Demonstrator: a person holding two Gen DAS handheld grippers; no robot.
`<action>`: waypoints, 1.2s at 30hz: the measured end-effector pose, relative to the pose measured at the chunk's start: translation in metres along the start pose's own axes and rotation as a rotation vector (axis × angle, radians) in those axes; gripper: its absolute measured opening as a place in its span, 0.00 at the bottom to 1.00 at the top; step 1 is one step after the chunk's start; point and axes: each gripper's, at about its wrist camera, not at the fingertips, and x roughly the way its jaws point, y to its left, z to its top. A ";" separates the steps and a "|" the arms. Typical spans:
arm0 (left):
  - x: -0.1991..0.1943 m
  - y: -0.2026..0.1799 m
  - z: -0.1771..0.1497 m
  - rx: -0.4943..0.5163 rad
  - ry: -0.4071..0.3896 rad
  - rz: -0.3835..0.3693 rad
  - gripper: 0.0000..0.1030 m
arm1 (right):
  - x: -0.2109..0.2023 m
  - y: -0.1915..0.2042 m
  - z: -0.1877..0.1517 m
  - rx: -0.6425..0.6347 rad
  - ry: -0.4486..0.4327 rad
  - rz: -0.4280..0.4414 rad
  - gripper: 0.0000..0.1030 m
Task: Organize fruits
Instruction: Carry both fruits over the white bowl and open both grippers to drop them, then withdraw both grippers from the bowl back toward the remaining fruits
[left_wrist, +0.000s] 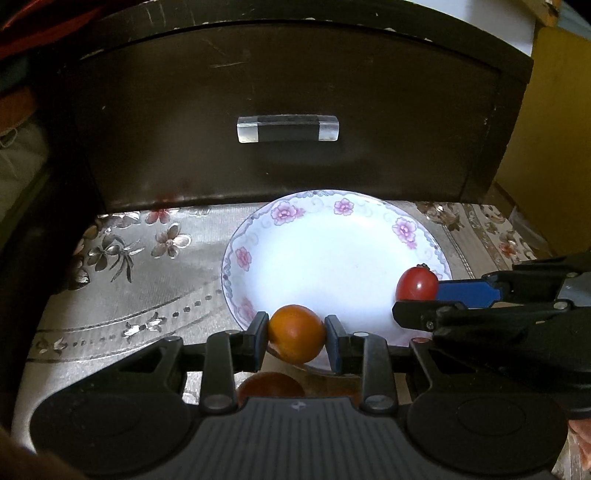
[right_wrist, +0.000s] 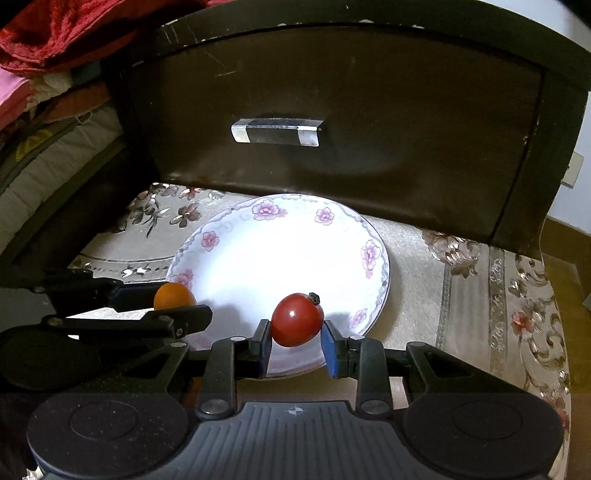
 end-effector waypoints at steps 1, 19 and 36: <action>0.000 0.000 0.000 0.000 0.000 -0.001 0.36 | 0.001 0.000 0.000 -0.003 -0.001 -0.003 0.26; 0.000 0.001 0.000 -0.009 -0.010 0.011 0.38 | 0.004 0.001 0.002 -0.024 -0.006 -0.010 0.29; -0.009 0.007 0.001 -0.033 -0.024 0.018 0.42 | -0.003 0.005 0.005 -0.047 -0.035 -0.017 0.30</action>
